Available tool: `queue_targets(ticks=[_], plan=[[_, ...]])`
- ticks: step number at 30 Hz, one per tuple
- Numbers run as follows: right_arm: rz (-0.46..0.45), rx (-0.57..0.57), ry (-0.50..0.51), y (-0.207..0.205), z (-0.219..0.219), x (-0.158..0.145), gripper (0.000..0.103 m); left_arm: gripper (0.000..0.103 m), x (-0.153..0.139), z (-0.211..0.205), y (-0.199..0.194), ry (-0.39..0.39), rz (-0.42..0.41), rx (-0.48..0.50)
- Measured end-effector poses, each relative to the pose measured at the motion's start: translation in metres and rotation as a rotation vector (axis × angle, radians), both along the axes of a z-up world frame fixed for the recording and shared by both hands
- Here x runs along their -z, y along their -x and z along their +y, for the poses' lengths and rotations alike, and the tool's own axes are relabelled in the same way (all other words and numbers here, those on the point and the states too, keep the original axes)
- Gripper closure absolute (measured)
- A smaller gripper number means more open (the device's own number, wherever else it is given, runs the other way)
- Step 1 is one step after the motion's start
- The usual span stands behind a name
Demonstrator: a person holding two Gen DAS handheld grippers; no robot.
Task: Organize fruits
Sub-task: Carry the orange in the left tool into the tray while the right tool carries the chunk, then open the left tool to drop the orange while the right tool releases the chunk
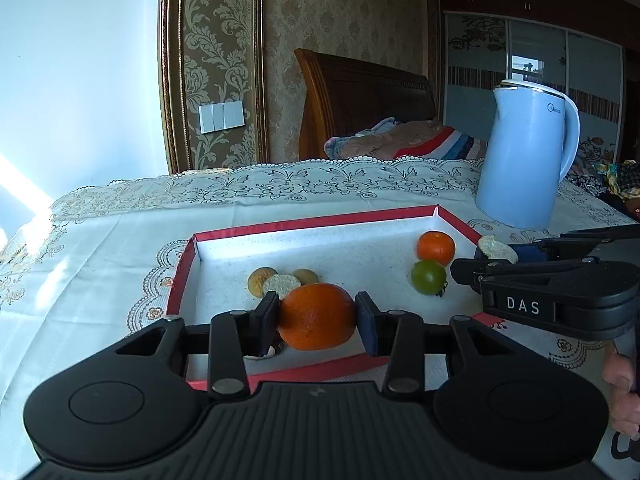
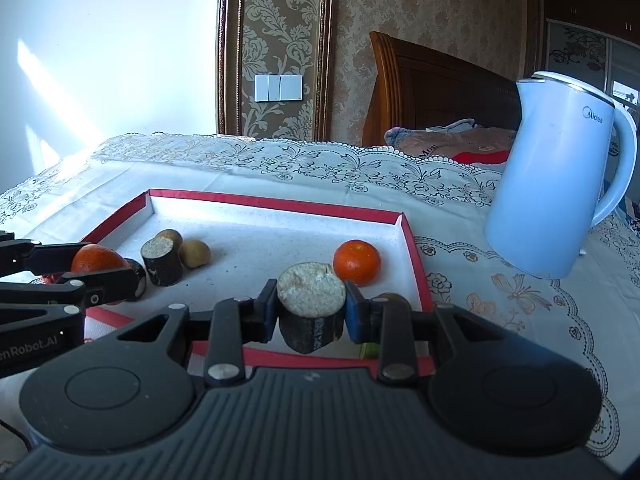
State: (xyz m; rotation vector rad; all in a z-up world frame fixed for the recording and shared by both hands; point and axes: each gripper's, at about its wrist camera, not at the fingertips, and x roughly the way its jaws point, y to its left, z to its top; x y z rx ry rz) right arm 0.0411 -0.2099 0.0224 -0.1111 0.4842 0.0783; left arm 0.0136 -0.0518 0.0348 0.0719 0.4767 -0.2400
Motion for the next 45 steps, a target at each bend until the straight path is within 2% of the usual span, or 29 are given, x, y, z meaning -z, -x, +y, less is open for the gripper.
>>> queue_targets(ticks=[4, 11, 20, 28, 35, 39, 44, 45], plan=[[0.029, 0.022, -0.016, -0.027, -0.001, 0.004, 0.073, 0.062, 0.001, -0.002, -0.028, 0.009, 0.010, -0.043], [0.054, 0.045, -0.035, -0.068, 0.000, 0.010, 0.072, 0.062, 0.006, -0.009, -0.069, -0.023, 0.012, -0.115], [0.026, 0.026, -0.022, -0.096, 0.007, 0.013, 0.072, 0.062, 0.014, -0.011, -0.101, -0.015, 0.053, -0.160], [0.033, -0.010, 0.023, -0.101, 0.017, 0.020, 0.072, 0.061, 0.017, -0.010, -0.102, -0.023, 0.044, -0.167], [0.028, -0.007, 0.031, -0.102, 0.018, 0.019, 0.072, 0.048, 0.019, -0.006, -0.104, -0.002, 0.058, -0.174], [0.017, 0.003, 0.027, -0.101, 0.017, 0.019, 0.054, 0.046, 0.020, -0.005, -0.103, 0.003, 0.057, -0.183], [0.018, 0.000, 0.028, -0.099, 0.018, 0.019, 0.045, 0.046, 0.022, -0.002, -0.104, 0.007, 0.069, -0.197], [0.017, -0.002, 0.029, -0.097, 0.018, 0.019, 0.038, 0.045, 0.023, -0.002, -0.105, 0.005, 0.069, -0.202]])
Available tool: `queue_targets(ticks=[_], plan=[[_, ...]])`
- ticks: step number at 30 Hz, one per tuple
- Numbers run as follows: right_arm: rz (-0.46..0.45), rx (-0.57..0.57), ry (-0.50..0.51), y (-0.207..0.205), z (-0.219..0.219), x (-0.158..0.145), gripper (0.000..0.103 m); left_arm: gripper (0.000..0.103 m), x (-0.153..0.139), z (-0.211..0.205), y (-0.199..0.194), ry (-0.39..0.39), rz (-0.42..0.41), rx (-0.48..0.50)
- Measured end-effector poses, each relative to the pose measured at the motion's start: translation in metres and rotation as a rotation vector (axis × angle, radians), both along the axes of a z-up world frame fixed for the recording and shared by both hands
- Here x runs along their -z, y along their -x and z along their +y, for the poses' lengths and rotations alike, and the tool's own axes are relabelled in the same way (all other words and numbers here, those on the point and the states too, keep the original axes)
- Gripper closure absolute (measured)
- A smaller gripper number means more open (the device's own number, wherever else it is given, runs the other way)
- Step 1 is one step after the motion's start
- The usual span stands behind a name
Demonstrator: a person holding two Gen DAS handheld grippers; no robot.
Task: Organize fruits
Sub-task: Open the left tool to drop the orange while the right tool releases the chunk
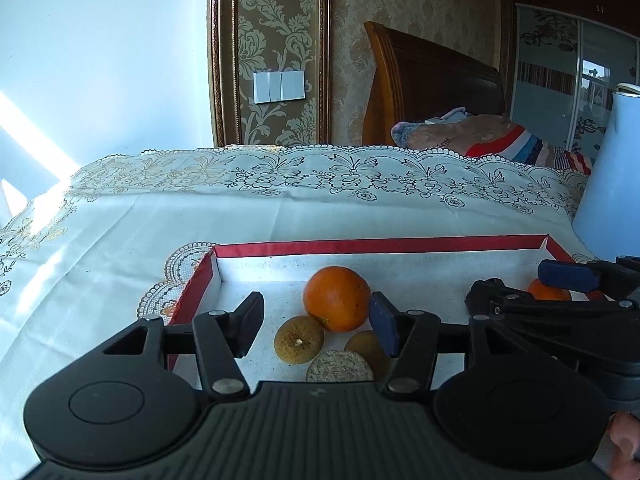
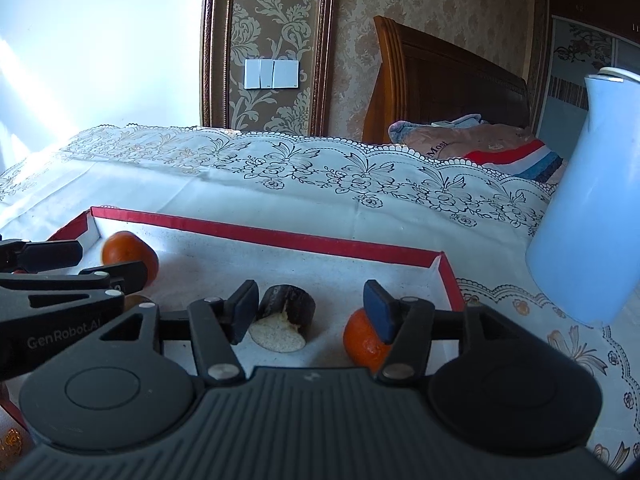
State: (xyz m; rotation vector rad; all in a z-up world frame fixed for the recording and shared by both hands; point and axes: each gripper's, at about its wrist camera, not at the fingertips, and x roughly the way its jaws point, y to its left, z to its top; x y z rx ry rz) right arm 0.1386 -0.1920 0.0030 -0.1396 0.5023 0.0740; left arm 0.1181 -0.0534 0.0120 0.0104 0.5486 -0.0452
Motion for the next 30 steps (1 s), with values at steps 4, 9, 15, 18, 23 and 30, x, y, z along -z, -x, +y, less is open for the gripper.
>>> queue_targets(ticks=[4, 9, 15, 18, 23, 30], plan=[[-0.005, 0.011, 0.000, 0.002, 0.000, 0.000, 0.030, 0.040, 0.000, 0.004, -0.001, 0.008, 0.000, -0.022], [0.007, 0.031, -0.036, 0.003, -0.008, -0.001, 0.021, 0.037, -0.001, 0.006, 0.004, 0.010, -0.014, -0.024], [0.004, 0.034, -0.032, 0.007, -0.008, -0.001, 0.016, 0.035, -0.001, 0.004, 0.008, -0.003, -0.027, -0.022], [0.007, 0.038, -0.032, 0.009, -0.008, -0.002, 0.011, 0.035, -0.001, 0.005, 0.008, 0.000, -0.020, -0.022], [-0.001, 0.046, -0.032, 0.014, -0.011, -0.007, 0.003, 0.035, -0.002, 0.005, 0.009, 0.002, -0.024, -0.024], [0.017, 0.053, -0.051, 0.013, -0.016, -0.006, 0.002, 0.034, -0.005, -0.001, 0.009, -0.024, -0.012, -0.033]])
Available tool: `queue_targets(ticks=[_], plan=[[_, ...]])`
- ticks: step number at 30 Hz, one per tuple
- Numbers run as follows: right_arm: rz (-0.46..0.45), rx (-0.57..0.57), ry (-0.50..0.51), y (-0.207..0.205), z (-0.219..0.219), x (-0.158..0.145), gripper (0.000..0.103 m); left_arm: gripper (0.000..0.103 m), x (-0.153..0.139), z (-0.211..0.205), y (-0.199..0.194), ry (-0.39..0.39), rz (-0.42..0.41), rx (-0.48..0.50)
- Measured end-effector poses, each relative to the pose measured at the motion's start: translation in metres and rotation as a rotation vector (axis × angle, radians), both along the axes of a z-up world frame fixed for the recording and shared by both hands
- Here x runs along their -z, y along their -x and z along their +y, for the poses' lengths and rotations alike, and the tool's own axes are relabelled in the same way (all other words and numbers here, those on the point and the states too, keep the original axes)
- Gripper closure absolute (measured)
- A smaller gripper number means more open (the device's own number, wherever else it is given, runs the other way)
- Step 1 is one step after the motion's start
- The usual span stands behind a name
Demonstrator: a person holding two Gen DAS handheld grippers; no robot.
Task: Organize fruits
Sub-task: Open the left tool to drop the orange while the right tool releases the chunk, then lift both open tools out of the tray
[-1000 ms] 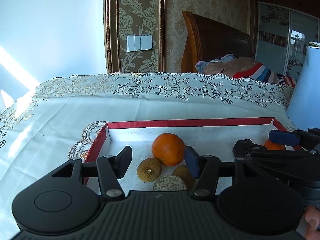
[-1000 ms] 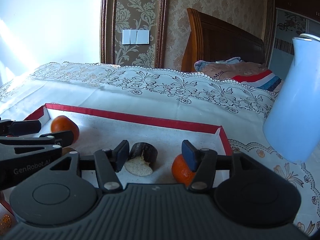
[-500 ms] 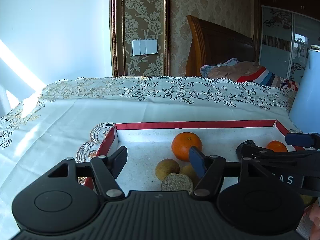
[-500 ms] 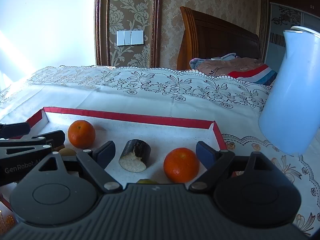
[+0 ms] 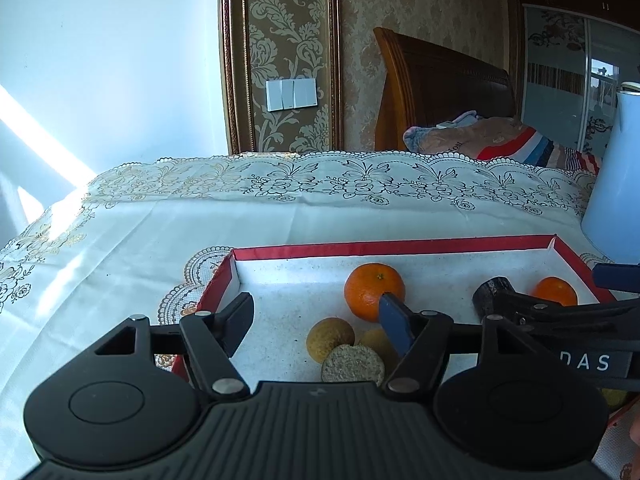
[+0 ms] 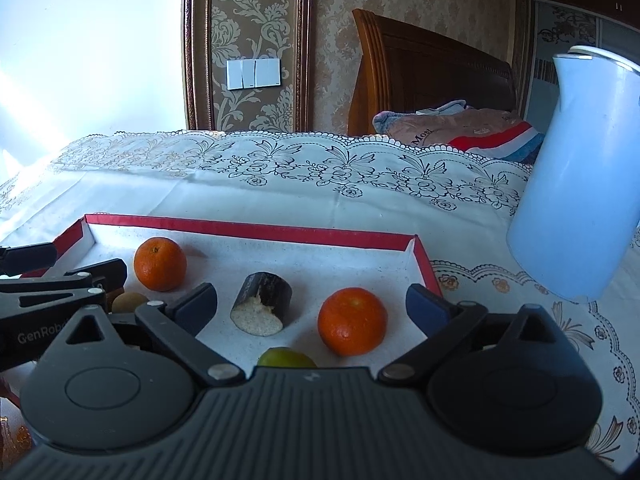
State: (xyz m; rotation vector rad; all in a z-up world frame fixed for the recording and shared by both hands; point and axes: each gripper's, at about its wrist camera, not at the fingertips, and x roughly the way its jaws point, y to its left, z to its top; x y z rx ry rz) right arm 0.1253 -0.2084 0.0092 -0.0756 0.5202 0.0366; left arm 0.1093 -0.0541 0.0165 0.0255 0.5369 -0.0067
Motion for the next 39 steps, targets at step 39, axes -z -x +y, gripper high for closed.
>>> queue_targets(ticks=[39], plan=[[0.022, 0.026, -0.151, 0.086, -0.025, 0.004, 0.000, 0.028, 0.004, 0.020, 0.092, 0.065, 0.002, 0.016]])
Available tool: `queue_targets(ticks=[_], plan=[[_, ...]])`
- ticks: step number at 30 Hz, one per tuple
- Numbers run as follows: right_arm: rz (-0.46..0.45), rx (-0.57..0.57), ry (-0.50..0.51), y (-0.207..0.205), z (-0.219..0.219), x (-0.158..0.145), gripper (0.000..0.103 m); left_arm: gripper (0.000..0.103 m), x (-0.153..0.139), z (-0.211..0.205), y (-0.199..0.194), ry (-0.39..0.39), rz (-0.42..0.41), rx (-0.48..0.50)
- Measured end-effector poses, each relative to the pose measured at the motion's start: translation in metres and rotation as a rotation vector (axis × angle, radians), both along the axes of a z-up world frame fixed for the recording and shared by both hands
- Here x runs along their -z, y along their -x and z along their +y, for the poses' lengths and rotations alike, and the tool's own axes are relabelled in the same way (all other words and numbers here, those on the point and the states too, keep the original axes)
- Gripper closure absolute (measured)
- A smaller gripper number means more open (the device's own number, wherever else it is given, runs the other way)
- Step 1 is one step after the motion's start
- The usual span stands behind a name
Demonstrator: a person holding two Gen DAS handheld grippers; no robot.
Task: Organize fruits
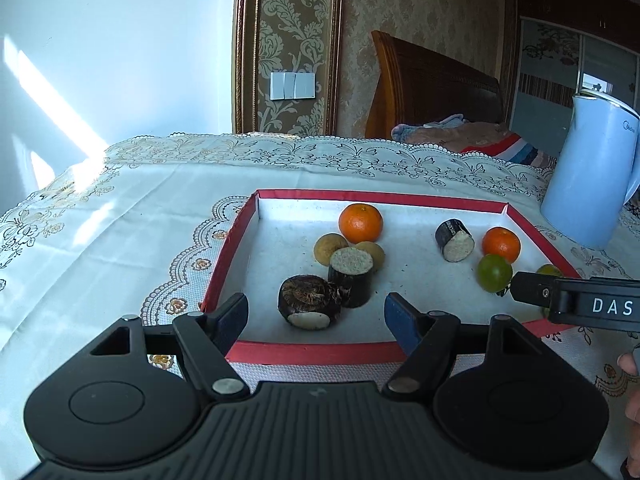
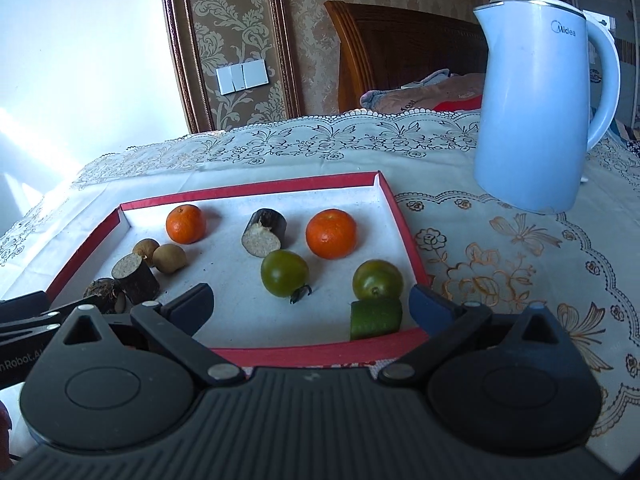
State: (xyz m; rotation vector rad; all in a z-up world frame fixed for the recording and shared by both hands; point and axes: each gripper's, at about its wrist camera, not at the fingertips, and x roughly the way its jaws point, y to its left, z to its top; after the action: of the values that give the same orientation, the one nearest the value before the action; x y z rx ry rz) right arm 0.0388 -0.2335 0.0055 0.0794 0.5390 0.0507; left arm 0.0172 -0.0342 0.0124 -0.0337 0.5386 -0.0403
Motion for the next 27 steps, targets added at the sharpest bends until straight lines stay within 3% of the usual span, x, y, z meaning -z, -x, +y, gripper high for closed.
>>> queue_targets(ticks=[4, 7, 16, 22, 27], plan=[[-0.030, -0.004, 0.049, 0.015, 0.007, 0.002, 0.000, 0.028, 0.002, -0.003, 0.007, -0.026, -0.020, 0.010], [-0.029, -0.021, 0.024, 0.024, 0.008, 0.006, 0.000, 0.028, 0.003, -0.005, 0.010, -0.036, -0.025, 0.025], [-0.005, -0.045, 0.082, 0.024, 0.019, 0.017, 0.000, 0.028, 0.005, -0.014, 0.027, -0.101, -0.062, 0.031], [0.001, -0.039, 0.067, 0.024, 0.017, 0.018, 0.000, 0.028, 0.005, -0.009, 0.026, -0.070, -0.038, 0.033], [0.001, -0.042, 0.076, 0.024, 0.018, 0.019, 0.000, 0.028, 0.007, -0.010, 0.036, -0.101, -0.057, 0.019]])
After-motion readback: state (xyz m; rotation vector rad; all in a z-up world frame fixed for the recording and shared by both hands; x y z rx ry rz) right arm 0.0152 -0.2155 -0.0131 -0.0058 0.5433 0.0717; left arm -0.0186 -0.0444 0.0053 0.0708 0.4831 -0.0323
